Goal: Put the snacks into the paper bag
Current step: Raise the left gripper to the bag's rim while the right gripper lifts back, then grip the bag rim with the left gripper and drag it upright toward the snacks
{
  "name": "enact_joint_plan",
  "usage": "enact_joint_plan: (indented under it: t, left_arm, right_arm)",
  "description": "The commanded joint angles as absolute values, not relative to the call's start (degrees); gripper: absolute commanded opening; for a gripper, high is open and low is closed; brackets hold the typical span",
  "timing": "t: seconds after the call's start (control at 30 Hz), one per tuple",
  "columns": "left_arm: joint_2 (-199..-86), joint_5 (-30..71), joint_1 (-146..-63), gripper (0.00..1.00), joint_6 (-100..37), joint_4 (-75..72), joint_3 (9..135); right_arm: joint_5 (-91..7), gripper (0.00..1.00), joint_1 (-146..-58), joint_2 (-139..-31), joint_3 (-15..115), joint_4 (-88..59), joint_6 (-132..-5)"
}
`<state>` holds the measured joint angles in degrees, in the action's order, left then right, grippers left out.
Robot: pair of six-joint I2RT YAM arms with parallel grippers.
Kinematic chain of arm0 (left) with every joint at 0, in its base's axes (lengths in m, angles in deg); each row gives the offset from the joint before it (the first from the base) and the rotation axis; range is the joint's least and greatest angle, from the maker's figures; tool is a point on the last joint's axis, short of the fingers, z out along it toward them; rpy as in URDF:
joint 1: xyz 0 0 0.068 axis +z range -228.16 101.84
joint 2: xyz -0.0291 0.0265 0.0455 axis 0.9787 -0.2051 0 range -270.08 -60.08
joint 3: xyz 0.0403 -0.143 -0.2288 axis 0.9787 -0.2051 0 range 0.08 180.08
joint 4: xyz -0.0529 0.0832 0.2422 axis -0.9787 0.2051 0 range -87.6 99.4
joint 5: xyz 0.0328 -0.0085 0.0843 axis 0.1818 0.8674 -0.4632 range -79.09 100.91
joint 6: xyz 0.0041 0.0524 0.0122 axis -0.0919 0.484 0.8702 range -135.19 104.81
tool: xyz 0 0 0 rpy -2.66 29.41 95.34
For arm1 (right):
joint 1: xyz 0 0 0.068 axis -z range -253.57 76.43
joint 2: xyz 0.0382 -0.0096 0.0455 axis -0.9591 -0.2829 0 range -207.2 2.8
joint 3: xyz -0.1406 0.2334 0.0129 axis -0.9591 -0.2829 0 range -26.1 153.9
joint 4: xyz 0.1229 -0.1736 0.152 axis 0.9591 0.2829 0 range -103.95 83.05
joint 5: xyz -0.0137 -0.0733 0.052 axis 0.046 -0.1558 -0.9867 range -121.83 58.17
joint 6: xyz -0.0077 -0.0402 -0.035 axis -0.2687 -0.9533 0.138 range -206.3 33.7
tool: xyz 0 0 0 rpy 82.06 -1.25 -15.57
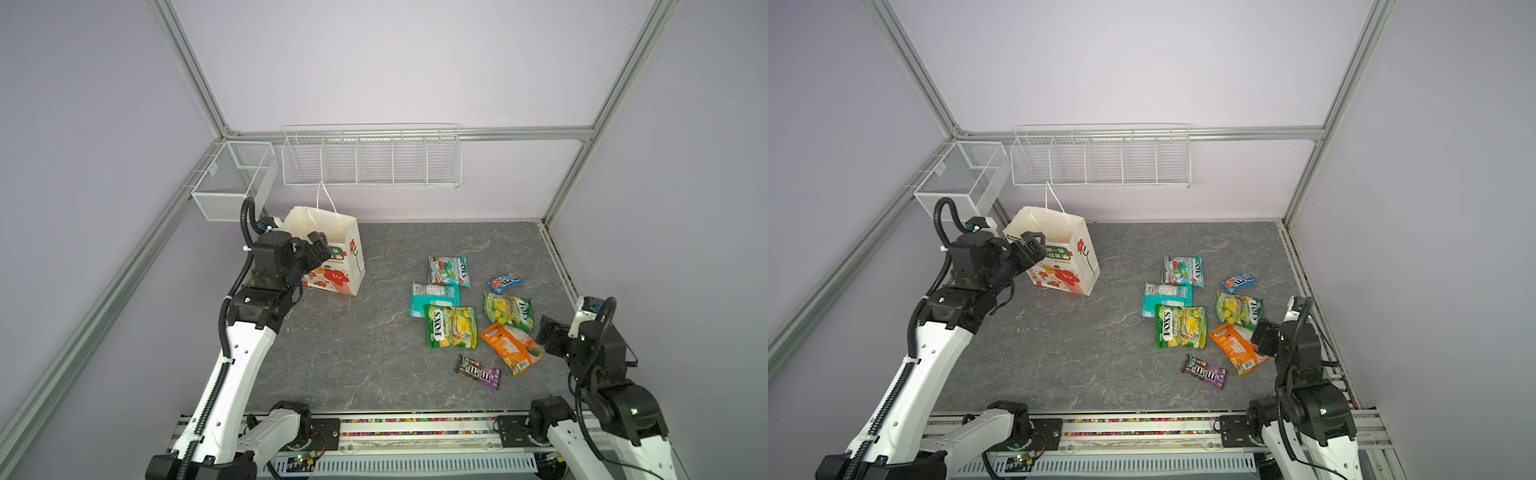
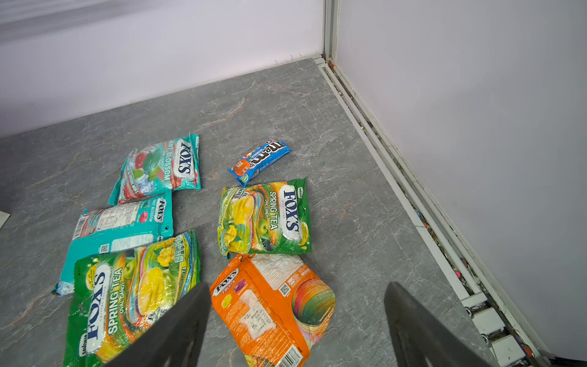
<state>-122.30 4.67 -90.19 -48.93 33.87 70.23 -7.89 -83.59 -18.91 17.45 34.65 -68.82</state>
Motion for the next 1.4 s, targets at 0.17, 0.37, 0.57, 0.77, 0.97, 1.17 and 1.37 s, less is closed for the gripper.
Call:
enact_joint_plan:
  t: [0.17, 0.37, 0.57, 0.77, 0.97, 1.17, 1.37]
  left_arm:
    - [-128.99, 2.42, -90.38, 0.95, -53.38, 36.72, 76.88]
    - [-133.71, 3.15, -90.63, 0.92, -54.48, 36.69, 78.84]
    - [-136.91, 1.57, -90.96, 0.9, -54.67, 36.23, 78.92]
    - [-139.86, 1.08, -91.08, 0.88, -54.83, 36.07, 79.35]
    - [-141.58, 0.51, -91.02, 0.84, -54.53, 35.59, 79.22]
    - [-142.26, 0.51, -91.08, 0.75, -54.67, 35.12, 78.29]
    - [-141.82, -0.17, -91.08, 0.6, -54.52, 35.02, 77.37]
  right_arm:
    - [-8.75, 0.88, -84.2, -19.17, 17.77, 33.95, -69.9]
    - [-8.95, 0.88, -84.26, -18.28, 17.49, 33.52, -70.21]
    - [-8.31, 0.88, -84.29, -17.41, 17.01, 32.9, -70.39]
    - [-7.65, 0.88, -84.29, -17.16, 16.88, 32.73, -70.3]
    - [-7.18, 0.88, -84.29, -16.62, 16.61, 32.47, -70.32]
    - [-6.82, 0.88, -84.29, -16.19, 16.44, 32.28, -70.4]
    - [-6.53, 0.88, -84.29, -15.82, 16.27, 32.11, -70.39]
